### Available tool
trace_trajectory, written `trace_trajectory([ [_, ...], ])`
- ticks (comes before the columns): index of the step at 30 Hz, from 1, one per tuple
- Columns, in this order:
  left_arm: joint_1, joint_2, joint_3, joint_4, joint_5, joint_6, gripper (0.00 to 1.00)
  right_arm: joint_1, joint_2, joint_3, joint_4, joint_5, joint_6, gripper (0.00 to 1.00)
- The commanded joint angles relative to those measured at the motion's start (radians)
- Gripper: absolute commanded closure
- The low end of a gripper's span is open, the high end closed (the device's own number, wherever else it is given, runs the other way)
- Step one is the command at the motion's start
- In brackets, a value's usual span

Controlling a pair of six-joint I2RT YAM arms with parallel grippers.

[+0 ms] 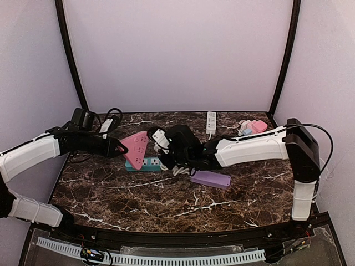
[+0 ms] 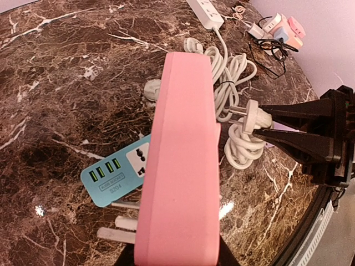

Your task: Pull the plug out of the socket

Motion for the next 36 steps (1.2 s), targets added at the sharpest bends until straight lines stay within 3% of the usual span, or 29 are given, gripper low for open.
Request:
trace_trajectory([
  [1, 0.023, -0.041, -0.029, 0.040, -0.039, -0.007, 0.90, 0.008, 0.073, 0.117, 0.051, -0.062, -0.021, 1.00],
  [4, 0.041, -0.056, -0.037, 0.045, -0.057, -0.018, 0.90, 0.007, 0.106, 0.163, 0.031, -0.090, 0.004, 1.00],
  [11, 0.083, -0.075, -0.048, 0.058, -0.073, -0.040, 0.90, 0.009, 0.045, 0.122, 0.003, -0.145, 0.056, 0.34],
  [15, 0.094, -0.074, -0.050, 0.062, -0.062, -0.043, 0.89, 0.020, -0.052, 0.047, -0.037, -0.159, 0.092, 0.19],
  [21, 0.098, -0.077, -0.052, 0.071, -0.033, -0.036, 0.89, 0.030, -0.188, -0.123, -0.129, -0.220, 0.289, 0.19],
  [29, 0.097, -0.122, -0.069, 0.108, 0.012, -0.034, 0.89, 0.031, -0.253, -0.309, -0.184, -0.300, 0.515, 0.23],
  [36, 0.092, -0.068, -0.070, 0.152, 0.233, -0.041, 0.88, 0.008, -0.199, -0.287, -0.237, -0.266, 0.588, 0.28],
])
